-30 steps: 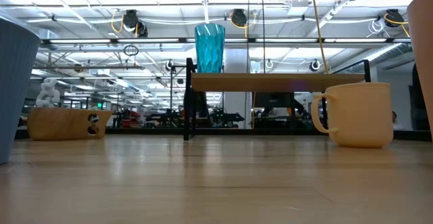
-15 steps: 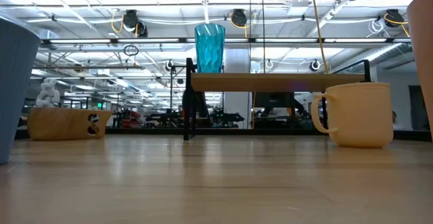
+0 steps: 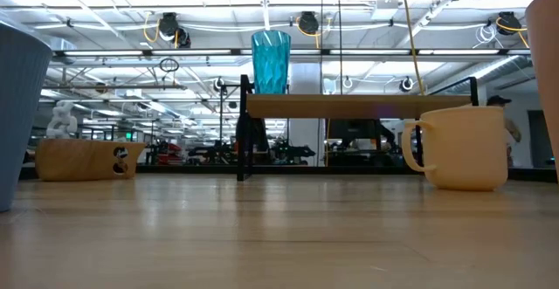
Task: Stack small to large cups/mugs on shelf
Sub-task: Put the light blue cup on the shelf
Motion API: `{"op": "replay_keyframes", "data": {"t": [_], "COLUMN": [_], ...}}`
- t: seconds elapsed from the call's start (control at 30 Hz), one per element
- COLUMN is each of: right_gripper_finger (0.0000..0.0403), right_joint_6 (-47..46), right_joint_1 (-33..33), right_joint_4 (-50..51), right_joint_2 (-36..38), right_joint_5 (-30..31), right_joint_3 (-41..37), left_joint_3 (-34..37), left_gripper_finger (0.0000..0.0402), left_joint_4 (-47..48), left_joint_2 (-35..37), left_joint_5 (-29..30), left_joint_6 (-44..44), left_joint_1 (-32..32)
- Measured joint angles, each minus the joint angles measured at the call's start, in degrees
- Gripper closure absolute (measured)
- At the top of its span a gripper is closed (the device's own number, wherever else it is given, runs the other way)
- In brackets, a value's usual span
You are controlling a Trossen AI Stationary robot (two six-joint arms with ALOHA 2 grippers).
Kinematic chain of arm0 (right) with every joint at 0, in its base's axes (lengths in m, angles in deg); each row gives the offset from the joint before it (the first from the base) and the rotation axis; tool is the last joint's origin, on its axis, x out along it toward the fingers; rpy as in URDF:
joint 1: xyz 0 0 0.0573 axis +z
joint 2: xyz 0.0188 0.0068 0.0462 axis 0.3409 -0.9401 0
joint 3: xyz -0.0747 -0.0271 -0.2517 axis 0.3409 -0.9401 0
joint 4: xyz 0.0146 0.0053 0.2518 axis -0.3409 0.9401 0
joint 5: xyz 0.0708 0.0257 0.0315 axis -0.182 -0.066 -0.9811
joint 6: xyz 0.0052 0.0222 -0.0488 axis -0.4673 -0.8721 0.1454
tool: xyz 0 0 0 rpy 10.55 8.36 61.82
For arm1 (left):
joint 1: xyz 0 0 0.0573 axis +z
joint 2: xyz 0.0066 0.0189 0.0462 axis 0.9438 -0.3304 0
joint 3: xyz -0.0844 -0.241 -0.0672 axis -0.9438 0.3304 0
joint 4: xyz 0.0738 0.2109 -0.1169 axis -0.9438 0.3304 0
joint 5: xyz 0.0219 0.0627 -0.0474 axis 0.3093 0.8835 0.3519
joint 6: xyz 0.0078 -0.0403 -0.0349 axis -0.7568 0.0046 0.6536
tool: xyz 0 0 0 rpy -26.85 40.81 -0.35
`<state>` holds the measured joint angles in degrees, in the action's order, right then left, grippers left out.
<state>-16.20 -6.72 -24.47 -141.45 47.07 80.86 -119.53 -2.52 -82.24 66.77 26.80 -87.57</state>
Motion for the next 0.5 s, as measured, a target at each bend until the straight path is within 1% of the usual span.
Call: {"op": "replay_keyframes", "data": {"t": [0.13, 0.27, 0.37, 0.5], "right_gripper_finger": [0.0403, 0.0403, 0.0403, 0.0403], "right_joint_6": [-0.42, -1.18, -2.04, -3.24], "right_joint_1": [0.02, 0.41, 1.57, 3.92], "right_joint_4": [5.61, 10.41, 11.90, 11.91], "right_joint_2": [-4.38, -9.35, -12.51, -15.30], "right_joint_5": [0.05, 0.14, 0.18, 0.16], "right_joint_3": [7.54, 13.04, 15.12, 15.72], "left_joint_3": [0.00, 0.02, 0.02, 0.02], "left_gripper_finger": [0.0220, 0.0220, 0.0220, 0.0220], "left_joint_4": [-0.02, -0.04, -0.04, 0.89], "left_joint_2": [0.00, 0.00, 0.00, 0.00], "left_joint_5": [0.00, 0.01, 0.00, 0.01], "left_joint_6": [0.19, 0.70, 0.85, 0.90], "left_joint_1": [0.00, 0.00, 0.00, 0.00]}}
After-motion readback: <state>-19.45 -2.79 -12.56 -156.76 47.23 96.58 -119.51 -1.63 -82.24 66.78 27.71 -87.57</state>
